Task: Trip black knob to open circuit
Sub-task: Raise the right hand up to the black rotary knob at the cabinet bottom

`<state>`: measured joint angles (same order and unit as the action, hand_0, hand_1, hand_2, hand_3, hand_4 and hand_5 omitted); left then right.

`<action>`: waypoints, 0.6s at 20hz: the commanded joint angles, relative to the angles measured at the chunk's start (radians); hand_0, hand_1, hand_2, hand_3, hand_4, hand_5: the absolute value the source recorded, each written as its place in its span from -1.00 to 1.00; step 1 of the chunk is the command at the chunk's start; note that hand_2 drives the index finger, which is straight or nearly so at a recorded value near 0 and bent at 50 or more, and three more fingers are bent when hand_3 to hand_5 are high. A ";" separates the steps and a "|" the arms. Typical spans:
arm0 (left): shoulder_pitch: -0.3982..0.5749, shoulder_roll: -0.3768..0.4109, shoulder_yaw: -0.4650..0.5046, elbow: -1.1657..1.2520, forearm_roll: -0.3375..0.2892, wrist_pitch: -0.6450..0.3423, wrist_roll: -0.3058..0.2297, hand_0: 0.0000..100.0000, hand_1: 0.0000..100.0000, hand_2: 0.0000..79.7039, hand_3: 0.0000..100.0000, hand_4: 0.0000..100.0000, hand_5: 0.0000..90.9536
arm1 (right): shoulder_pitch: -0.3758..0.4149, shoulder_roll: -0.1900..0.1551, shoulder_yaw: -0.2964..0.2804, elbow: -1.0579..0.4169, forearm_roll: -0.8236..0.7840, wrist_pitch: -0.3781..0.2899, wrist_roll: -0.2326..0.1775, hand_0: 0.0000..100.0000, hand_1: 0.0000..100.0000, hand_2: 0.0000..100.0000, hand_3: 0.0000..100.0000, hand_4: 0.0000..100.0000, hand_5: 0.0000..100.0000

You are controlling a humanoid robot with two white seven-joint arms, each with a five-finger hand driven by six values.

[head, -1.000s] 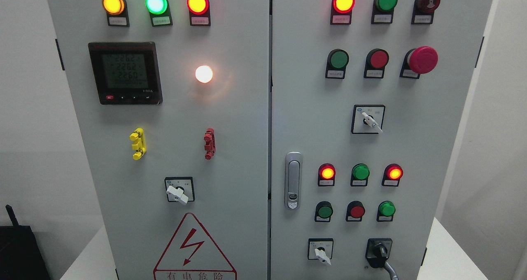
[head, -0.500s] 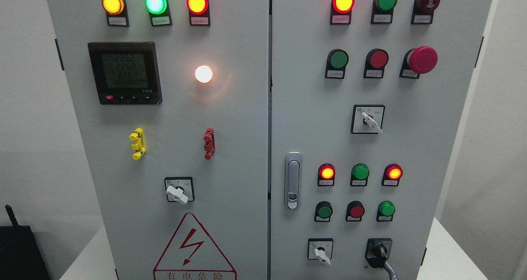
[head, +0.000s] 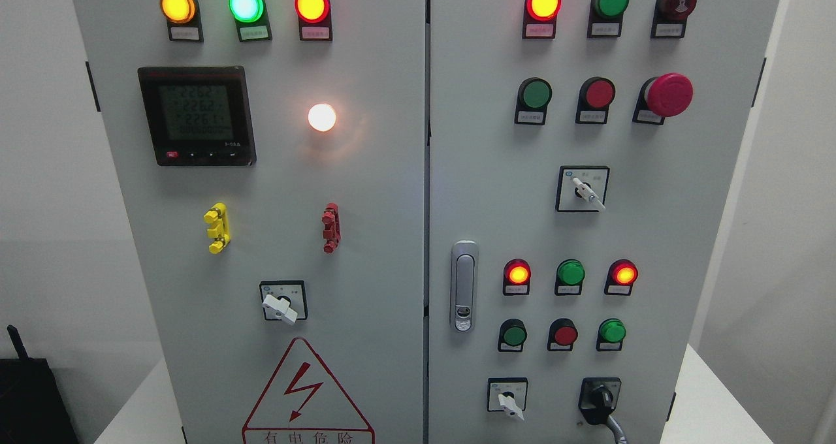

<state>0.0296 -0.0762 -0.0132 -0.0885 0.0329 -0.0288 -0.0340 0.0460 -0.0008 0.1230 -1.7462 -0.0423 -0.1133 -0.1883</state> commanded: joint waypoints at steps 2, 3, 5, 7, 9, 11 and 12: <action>0.000 0.000 0.001 0.001 0.002 0.001 0.000 -0.76 -0.22 -1.00 -1.00 -1.00 -1.00 | -0.026 0.005 0.017 -0.035 0.005 -0.012 0.007 0.63 0.74 -0.92 1.00 1.00 0.86; 0.000 0.000 0.001 0.001 0.002 0.001 0.000 -0.76 -0.22 -1.00 -1.00 -1.00 -1.00 | -0.026 0.005 0.017 -0.035 0.005 -0.012 0.007 0.63 0.74 -0.92 1.00 1.00 0.86; 0.000 0.000 0.001 0.001 0.002 0.001 0.000 -0.76 -0.22 -1.00 -1.00 -1.00 -1.00 | -0.028 0.005 0.020 -0.039 0.005 -0.012 0.007 0.63 0.74 -0.92 1.00 1.00 0.86; 0.000 0.000 0.001 0.001 0.002 0.001 0.000 -0.76 -0.22 -1.00 -1.00 -1.00 -1.00 | -0.028 0.010 0.029 -0.039 0.005 -0.012 0.007 0.63 0.74 -0.91 1.00 1.00 0.86; -0.002 0.000 0.001 0.001 0.002 0.001 0.000 -0.76 -0.22 -1.00 -1.00 -1.00 -1.00 | -0.028 0.012 0.030 -0.039 0.005 -0.011 0.006 0.63 0.74 -0.91 1.00 1.00 0.86; 0.000 0.000 0.001 0.001 0.002 0.001 0.000 -0.76 -0.22 -1.00 -1.00 -1.00 -1.00 | -0.026 0.012 0.030 -0.039 0.005 -0.011 0.006 0.63 0.74 -0.91 1.00 1.00 0.86; 0.000 0.000 0.001 0.001 0.002 0.001 0.000 -0.76 -0.22 -1.00 -1.00 -1.00 -1.00 | -0.028 0.012 0.030 -0.039 0.005 -0.011 0.006 0.63 0.74 -0.91 1.00 1.00 0.86</action>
<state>0.0296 -0.0762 -0.0132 -0.0885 0.0329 -0.0288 -0.0341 0.0364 0.0064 0.1321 -1.7467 -0.0423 -0.1100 -0.1964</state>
